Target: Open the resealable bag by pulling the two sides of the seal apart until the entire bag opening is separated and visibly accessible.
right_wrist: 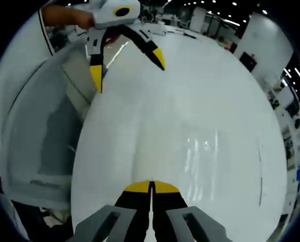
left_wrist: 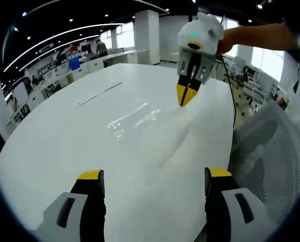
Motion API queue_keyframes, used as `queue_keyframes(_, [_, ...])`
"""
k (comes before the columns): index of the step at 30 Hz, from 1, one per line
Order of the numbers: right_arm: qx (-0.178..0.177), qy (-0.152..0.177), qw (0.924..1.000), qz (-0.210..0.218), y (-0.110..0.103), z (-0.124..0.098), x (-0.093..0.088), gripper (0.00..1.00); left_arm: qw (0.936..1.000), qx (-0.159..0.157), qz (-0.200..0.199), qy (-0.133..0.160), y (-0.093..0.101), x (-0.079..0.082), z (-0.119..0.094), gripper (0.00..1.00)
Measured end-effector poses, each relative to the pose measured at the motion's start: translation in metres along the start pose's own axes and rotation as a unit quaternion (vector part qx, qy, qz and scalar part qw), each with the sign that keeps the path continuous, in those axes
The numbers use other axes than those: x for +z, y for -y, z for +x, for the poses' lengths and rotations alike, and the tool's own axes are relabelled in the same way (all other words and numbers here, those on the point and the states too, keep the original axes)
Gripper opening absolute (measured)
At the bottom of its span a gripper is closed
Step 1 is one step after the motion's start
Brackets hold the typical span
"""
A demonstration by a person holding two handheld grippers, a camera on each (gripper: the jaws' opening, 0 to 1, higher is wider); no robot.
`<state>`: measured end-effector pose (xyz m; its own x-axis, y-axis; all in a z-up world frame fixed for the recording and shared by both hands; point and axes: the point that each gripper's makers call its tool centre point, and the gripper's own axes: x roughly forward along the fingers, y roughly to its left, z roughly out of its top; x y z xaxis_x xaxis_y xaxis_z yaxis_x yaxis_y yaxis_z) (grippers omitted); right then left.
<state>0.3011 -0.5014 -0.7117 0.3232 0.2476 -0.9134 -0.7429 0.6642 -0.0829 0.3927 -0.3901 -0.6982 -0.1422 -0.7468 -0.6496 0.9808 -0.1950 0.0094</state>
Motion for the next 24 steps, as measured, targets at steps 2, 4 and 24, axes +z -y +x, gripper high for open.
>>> queue_keyframes(2, [0.003, 0.002, 1.0, -0.006, -0.004, -0.001, 0.003, 0.0, 1.0, -0.005, 0.007, -0.001, 0.0, 0.003, 0.003, 0.76])
queue_keyframes(4, [0.006, 0.001, 0.9999, -0.009, -0.006, -0.001, 0.004, 0.0, 0.9999, -0.01, 0.012, -0.005, 0.0, 0.005, 0.006, 0.74])
queue_keyframes(24, [0.01, -0.008, 0.9987, -0.049, -0.022, -0.007, 0.012, 0.0, 0.9935, -0.054, 0.096, -0.026, 0.01, 0.02, 0.026, 0.46])
